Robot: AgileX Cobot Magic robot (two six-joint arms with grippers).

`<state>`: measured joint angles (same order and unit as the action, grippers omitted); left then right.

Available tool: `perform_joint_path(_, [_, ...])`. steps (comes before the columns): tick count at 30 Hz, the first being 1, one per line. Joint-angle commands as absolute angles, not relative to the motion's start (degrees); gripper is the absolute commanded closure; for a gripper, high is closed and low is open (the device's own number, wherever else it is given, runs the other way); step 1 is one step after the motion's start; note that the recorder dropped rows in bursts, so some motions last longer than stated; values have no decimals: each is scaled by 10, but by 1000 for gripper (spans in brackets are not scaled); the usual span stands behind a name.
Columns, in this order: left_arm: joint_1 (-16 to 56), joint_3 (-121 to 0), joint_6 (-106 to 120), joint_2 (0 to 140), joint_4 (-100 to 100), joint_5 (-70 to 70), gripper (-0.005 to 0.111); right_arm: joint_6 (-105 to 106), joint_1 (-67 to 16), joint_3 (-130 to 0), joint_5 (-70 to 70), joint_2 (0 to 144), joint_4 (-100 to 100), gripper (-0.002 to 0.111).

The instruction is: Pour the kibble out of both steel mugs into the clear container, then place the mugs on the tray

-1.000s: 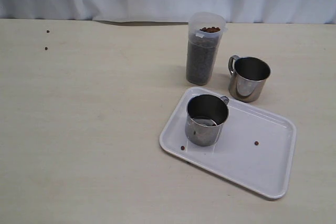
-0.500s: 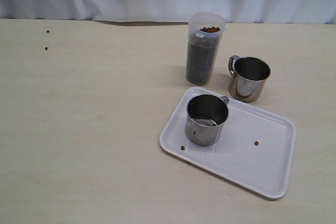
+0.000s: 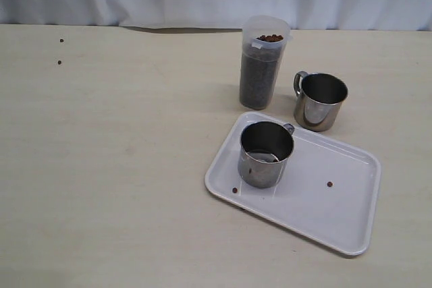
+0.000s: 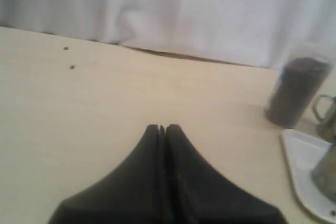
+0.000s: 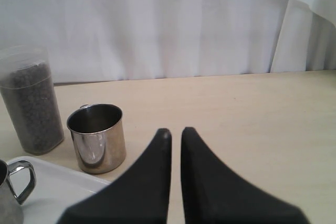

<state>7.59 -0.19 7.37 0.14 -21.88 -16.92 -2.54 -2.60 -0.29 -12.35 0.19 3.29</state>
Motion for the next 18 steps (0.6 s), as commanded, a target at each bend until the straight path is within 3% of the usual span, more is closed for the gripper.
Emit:
perform_joint_path(1, [79, 0, -109, 0, 50, -175, 107, -21, -28, 0, -123, 0, 35, 103])
perform_joint_path(9, [79, 0, 56, 0, 0, -157, 107, -21, -28, 0, -123, 0, 35, 103])
perform_joint_path(18, [79, 0, 59, 0, -39, -86, 107, -21, -28, 0, -123, 0, 35, 103])
